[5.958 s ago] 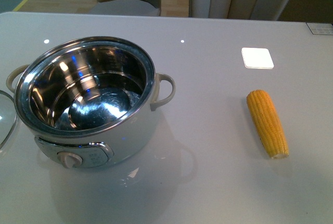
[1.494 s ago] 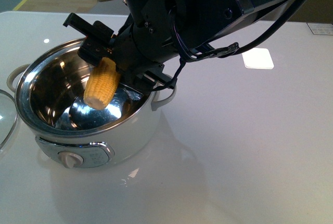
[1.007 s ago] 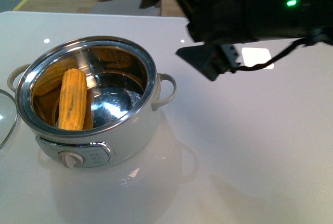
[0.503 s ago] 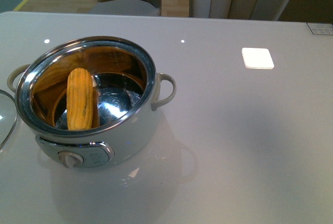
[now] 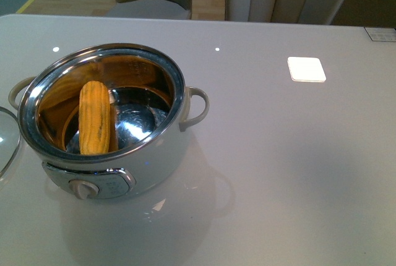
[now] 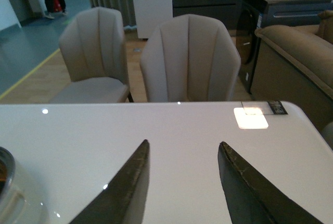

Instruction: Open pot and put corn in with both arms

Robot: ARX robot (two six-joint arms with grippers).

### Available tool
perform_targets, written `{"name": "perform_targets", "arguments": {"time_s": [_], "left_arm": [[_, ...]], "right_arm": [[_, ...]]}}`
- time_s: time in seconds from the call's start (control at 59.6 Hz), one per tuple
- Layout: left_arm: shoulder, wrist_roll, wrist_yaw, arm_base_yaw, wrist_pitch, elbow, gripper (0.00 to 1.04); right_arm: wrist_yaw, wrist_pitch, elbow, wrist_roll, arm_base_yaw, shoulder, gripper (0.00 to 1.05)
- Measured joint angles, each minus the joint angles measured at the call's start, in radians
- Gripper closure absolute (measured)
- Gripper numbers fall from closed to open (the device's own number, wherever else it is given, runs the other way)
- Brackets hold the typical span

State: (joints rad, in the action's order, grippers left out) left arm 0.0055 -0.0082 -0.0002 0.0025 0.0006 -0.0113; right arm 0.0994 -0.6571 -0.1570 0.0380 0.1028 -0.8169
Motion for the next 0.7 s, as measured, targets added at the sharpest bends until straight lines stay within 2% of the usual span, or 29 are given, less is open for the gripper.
{"name": "perform_targets", "arguments": {"time_s": [0.084, 0.151, 0.218, 0.537, 0.604, 0.705], "left_arm": [[0.000, 0.000, 0.000, 0.000, 0.000, 0.000, 0.07], [0.000, 0.000, 0.000, 0.000, 0.000, 0.000, 0.07], [0.000, 0.000, 0.000, 0.000, 0.000, 0.000, 0.07], [0.000, 0.000, 0.000, 0.000, 0.000, 0.000, 0.07], [0.000, 0.000, 0.000, 0.000, 0.000, 0.000, 0.07], [0.000, 0.000, 0.000, 0.000, 0.000, 0.000, 0.07]], "right_arm": [[-0.017, 0.020, 0.029, -0.013, -0.016, 0.039, 0.80], [-0.092, 0.042, 0.049, -0.020, -0.067, 0.081, 0.93], [-0.092, 0.063, 0.064, -0.031, -0.095, 0.122, 1.03], [-0.097, 0.177, 0.116, -0.032, -0.100, 0.286, 1.03], [-0.097, 0.150, 0.139, -0.032, -0.100, 0.297, 1.03], [-0.096, 0.189, 0.140, -0.032, -0.100, 0.342, 1.03]]}}
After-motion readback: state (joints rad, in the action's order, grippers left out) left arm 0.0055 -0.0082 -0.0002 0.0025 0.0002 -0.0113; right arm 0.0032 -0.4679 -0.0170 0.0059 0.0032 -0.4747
